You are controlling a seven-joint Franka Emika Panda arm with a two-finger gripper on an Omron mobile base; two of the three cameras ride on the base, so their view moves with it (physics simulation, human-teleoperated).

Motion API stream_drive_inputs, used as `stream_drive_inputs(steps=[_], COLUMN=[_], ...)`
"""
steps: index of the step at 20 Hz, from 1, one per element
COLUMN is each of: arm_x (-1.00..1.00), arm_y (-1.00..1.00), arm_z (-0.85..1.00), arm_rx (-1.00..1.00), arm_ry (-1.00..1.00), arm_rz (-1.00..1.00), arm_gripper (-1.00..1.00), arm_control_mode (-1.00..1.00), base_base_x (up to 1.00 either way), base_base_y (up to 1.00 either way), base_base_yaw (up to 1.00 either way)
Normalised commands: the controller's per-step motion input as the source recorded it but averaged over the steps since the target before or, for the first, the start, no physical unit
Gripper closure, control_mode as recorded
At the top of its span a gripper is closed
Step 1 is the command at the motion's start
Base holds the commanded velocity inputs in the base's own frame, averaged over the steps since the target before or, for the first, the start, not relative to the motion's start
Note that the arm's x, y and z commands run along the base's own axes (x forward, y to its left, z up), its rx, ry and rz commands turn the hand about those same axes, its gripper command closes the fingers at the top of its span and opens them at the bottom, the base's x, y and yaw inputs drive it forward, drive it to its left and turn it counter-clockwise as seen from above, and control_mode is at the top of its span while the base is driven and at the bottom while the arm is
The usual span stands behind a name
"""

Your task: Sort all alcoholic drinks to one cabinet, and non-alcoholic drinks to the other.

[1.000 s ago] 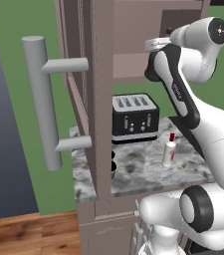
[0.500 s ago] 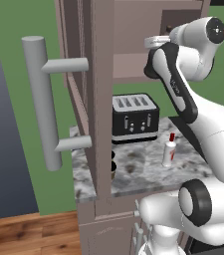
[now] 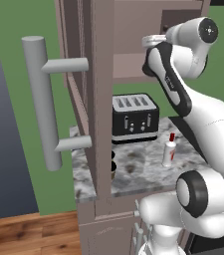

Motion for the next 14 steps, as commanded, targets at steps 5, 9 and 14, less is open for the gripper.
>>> stream_drive_inputs(steps=[5,9,14], arm_x=[0.24,0.25,0.25], arm_y=[-0.08,-0.10,-0.11], arm_z=[0.00,0.00,0.00], arm_rx=[0.00,0.00,0.00], arm_ry=[-0.01,-0.02,-0.02], arm_rz=[-0.01,-0.01,-0.01], arm_gripper=[1.00,1.00,1.00], arm_control_mode=[-1.00,-1.00,-1.00], base_base_x=[0.00,0.00,0.00], base_base_y=[0.00,0.00,0.00], base_base_yaw=[0.00,0.00,0.00])
